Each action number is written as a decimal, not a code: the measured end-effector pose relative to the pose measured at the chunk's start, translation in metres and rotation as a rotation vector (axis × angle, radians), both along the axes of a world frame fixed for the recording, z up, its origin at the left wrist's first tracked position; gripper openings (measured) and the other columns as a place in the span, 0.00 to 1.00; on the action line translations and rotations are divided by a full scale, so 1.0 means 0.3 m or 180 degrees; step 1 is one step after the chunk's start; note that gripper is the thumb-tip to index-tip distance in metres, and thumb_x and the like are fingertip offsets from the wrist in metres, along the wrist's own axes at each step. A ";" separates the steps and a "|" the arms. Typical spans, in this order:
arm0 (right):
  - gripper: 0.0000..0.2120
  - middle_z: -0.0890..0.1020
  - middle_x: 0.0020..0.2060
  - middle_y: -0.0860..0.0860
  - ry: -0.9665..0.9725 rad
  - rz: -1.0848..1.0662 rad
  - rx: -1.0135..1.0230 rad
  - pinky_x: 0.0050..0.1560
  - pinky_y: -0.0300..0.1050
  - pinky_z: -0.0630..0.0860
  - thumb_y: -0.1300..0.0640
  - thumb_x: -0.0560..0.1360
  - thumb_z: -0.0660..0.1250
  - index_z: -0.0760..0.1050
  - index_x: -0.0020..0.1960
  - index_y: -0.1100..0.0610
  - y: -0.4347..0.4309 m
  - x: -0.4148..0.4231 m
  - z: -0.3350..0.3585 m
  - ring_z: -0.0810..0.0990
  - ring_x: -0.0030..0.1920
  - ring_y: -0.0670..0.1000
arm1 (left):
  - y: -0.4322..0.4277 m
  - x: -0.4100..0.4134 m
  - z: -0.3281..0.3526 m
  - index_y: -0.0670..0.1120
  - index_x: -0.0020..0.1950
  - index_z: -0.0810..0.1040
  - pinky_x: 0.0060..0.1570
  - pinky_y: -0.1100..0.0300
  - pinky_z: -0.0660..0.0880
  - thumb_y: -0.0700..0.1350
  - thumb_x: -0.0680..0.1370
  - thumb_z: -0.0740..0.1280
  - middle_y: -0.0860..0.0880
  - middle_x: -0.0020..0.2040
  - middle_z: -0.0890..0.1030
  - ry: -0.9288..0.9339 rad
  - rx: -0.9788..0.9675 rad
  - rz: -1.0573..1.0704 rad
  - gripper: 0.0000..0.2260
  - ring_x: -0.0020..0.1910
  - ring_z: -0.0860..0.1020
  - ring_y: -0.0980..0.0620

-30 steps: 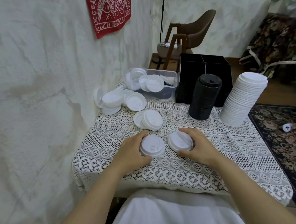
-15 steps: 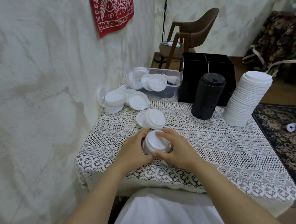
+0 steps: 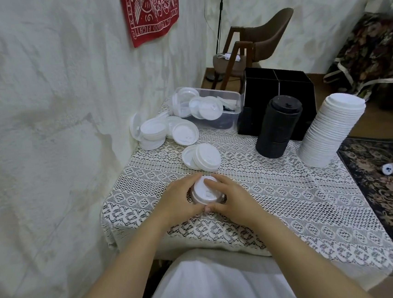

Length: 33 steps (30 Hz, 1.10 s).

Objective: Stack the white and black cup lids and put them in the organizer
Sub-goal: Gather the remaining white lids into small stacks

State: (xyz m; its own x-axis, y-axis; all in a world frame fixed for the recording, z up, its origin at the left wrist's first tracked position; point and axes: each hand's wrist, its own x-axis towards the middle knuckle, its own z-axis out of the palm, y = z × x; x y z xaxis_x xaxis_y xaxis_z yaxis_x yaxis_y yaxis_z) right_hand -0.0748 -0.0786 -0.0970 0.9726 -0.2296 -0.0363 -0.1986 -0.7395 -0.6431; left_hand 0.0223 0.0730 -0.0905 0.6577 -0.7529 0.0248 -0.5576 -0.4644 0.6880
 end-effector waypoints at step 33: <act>0.39 0.65 0.67 0.51 -0.0579 -0.0777 0.0660 0.63 0.39 0.61 0.57 0.67 0.79 0.65 0.74 0.53 -0.134 0.178 0.053 0.65 0.62 0.45 | -0.005 0.016 -0.024 0.55 0.76 0.62 0.70 0.55 0.58 0.60 0.70 0.74 0.57 0.74 0.65 -0.0233 0.0239 0.0066 0.38 0.72 0.61 0.54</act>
